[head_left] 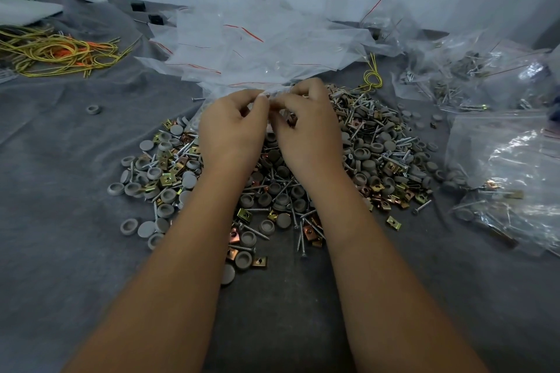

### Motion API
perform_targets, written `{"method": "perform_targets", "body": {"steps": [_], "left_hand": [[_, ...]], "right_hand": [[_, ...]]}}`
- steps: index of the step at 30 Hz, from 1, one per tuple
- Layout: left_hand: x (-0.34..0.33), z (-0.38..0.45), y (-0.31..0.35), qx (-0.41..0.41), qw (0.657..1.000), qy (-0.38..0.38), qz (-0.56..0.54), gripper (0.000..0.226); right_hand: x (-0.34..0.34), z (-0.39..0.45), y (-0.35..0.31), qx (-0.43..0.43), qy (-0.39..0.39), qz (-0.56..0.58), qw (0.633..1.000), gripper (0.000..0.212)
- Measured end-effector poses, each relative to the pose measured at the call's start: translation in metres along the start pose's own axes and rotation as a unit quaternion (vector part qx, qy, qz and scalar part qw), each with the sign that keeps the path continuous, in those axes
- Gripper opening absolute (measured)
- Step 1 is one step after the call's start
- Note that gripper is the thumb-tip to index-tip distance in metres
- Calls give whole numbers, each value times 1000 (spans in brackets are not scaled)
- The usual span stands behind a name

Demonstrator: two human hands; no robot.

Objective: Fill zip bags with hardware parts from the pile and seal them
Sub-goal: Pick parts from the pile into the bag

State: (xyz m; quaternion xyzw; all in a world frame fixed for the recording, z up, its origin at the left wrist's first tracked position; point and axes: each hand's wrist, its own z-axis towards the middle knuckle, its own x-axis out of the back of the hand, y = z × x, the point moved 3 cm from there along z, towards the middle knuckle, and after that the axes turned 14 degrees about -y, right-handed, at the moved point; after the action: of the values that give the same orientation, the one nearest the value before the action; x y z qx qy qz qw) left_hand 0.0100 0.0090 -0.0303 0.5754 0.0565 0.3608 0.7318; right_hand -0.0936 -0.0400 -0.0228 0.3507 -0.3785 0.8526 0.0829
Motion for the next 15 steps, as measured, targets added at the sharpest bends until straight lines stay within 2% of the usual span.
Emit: {"method": "perform_targets", "body": {"steps": [4, 8, 10, 15], "left_hand": [[3, 2, -2, 4, 998, 26, -52, 17], [2, 3, -4, 14, 998, 24, -57, 16], [2, 3, -5, 17, 998, 21, -62, 17], [5, 4, -5, 37, 992, 53, -111, 20]], "right_hand": [[-5, 1, 5, -30, -60, -29, 997, 9], [-5, 2, 6, -34, -84, -27, 995, 10], [-1, 2, 6, -36, -67, 2, 997, 12], [20, 0, 8, -46, 52, 83, 994, 11]]}}
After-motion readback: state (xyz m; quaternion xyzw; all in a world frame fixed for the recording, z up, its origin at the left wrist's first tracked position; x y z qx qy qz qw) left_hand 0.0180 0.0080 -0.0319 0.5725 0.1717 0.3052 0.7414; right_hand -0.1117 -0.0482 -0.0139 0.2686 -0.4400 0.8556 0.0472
